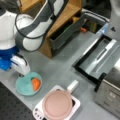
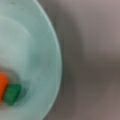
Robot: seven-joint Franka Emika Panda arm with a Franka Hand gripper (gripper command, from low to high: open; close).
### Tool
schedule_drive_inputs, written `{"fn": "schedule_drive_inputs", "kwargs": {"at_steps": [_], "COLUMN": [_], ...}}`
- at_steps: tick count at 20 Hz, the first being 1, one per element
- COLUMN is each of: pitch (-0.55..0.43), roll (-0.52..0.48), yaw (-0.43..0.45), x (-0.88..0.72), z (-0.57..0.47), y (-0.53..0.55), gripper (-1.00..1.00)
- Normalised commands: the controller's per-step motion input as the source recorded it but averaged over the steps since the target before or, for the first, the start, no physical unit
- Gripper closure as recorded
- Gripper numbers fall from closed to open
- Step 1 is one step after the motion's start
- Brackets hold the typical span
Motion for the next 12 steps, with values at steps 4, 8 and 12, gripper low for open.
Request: {"fn": "schedule_drive_inputs", "kwargs": {"at_steps": [4, 8, 12], "pitch": [0.240, 0.236, 0.199], "roll": [-0.217, -0.190, -0.177], "yaw": [-0.048, -0.048, -0.045], "x": [0.16, 0.04, -0.07], "z": [0.26, 0.23, 0.23], "y": [0.22, 0.30, 0.38], "gripper": [-1.00, -1.00, -1.00]}}
